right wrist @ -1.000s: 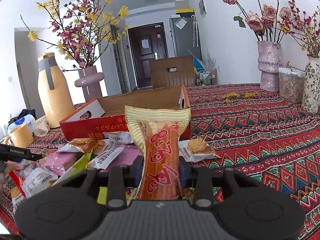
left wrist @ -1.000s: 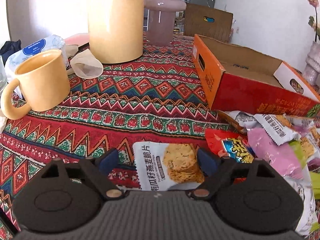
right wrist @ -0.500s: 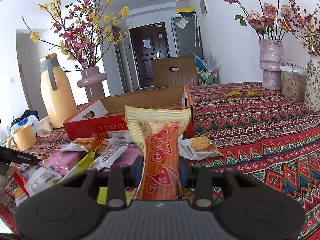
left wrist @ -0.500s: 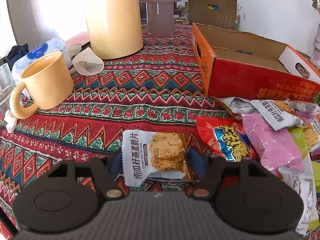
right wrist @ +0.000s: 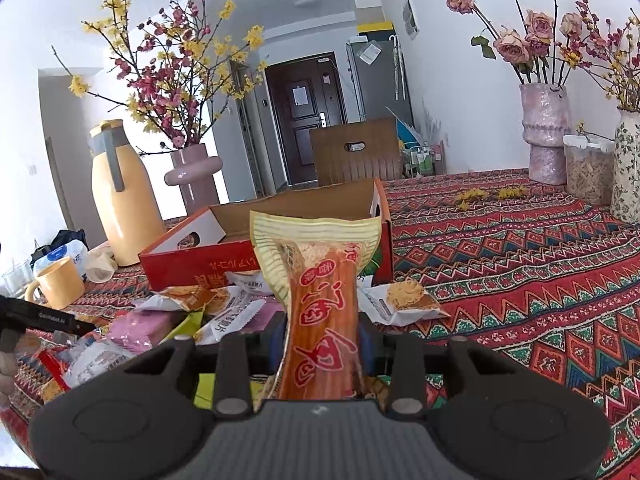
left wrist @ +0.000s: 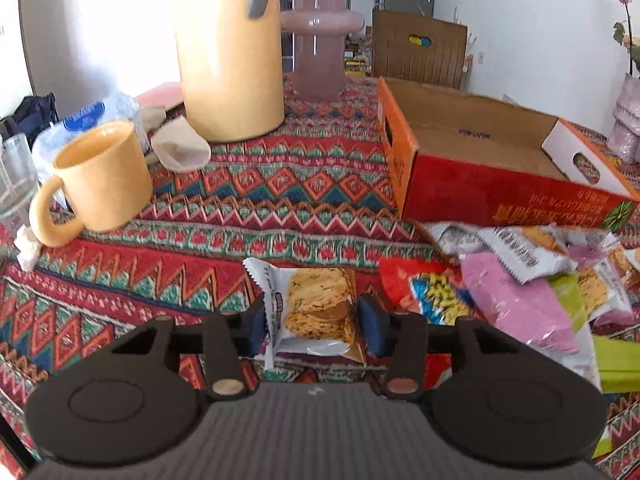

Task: Organize snacks
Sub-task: 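Grasp the cracker pack with the left gripper while the right gripper holds the pastry, then carry both packs over the cardboard box and open both grippers to drop them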

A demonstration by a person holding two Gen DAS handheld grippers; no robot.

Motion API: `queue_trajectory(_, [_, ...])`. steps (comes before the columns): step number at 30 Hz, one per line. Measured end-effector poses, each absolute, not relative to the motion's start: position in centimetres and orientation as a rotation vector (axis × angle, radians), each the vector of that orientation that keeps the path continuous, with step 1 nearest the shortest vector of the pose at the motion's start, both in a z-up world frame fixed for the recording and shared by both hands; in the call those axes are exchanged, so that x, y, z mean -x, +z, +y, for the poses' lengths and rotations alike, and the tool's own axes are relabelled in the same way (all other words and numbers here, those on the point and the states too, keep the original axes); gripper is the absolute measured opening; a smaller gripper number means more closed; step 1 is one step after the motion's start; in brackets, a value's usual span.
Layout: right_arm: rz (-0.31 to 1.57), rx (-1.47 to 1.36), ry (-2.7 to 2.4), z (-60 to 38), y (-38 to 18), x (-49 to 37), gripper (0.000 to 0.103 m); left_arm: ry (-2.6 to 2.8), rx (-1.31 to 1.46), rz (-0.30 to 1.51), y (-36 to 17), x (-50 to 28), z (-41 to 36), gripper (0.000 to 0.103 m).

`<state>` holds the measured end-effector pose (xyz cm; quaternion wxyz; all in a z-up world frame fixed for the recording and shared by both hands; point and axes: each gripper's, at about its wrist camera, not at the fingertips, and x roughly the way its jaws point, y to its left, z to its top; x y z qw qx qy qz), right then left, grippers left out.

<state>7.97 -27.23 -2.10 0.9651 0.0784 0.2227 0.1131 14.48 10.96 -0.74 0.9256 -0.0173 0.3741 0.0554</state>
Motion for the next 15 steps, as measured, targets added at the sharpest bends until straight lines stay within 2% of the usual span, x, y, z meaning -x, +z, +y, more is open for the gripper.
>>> queue_trajectory(15, [0.352, -0.102, 0.248, -25.9, 2.6, -13.0, 0.035, 0.058, 0.016, 0.612, 6.4, -17.3, 5.3, 0.048])
